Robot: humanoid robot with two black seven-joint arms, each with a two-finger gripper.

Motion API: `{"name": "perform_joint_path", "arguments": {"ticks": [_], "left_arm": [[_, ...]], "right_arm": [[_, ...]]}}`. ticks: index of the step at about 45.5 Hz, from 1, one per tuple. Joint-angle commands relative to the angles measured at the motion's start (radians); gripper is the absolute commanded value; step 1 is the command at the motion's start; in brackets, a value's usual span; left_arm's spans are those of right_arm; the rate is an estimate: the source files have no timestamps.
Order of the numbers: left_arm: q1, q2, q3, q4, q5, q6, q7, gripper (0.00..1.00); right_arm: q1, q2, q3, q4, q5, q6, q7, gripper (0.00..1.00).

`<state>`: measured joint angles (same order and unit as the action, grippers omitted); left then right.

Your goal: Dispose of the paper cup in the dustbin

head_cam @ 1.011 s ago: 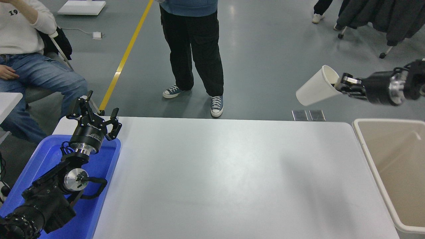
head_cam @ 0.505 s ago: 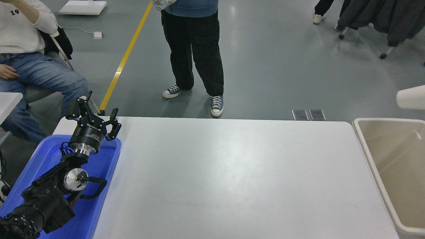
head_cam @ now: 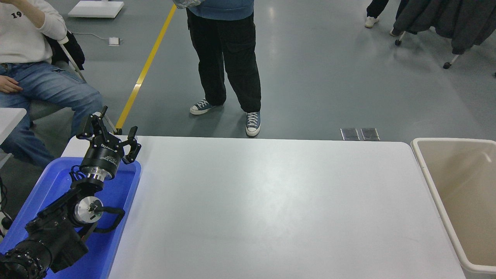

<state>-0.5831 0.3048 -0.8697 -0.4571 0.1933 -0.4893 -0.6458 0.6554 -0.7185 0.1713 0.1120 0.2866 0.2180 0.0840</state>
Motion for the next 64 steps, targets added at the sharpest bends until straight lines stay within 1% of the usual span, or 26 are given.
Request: {"name": "perform_joint_path", "arguments": {"ticks": [1,7,16,25,33,59,60,61,62,64], "left_arm": [[0.000,0.000,0.000,0.000,0.000,0.000,0.000,1.00],[0.000,0.000,0.000,0.000,0.000,0.001,0.000,1.00],[0.000,0.000,0.000,0.000,0.000,0.000,0.000,1.00],[0.000,-0.001,0.000,0.000,0.000,0.000,0.000,1.00],[0.000,0.000,0.000,0.000,0.000,0.000,0.000,1.00],[0.000,0.000,0.000,0.000,0.000,0.001,0.000,1.00],[0.000,0.000,0.000,0.000,0.000,0.001,0.000,1.00],[0.000,0.000,0.000,0.000,0.000,0.001,0.000,1.00],[0.000,0.000,0.000,0.000,0.000,0.000,0.000,1.00],[0.000,0.000,0.000,0.000,0.000,0.000,0.000,1.00]], "right_arm": [[-0.046,0.102,0.232,-0.052,0.056,-0.112,-0.153,0.00],[-0.050,0.140,0.301,-0.054,0.056,-0.175,-0.197,0.00],[-0.068,0.209,0.315,-0.054,0.056,-0.246,-0.202,0.00],[-0.088,0.266,0.323,-0.055,0.057,-0.287,-0.202,0.00],[-0.100,0.306,0.359,-0.094,0.056,-0.295,-0.201,0.00],[-0.134,0.300,0.372,-0.097,0.056,-0.293,-0.197,0.00],[-0.132,0.300,0.372,-0.097,0.057,-0.293,-0.196,0.06],[-0.132,0.300,0.372,-0.098,0.057,-0.293,-0.196,0.19],[-0.132,0.300,0.373,-0.098,0.057,-0.293,-0.196,0.28],[-0.132,0.298,0.373,-0.098,0.057,-0.293,-0.196,0.40]]}}
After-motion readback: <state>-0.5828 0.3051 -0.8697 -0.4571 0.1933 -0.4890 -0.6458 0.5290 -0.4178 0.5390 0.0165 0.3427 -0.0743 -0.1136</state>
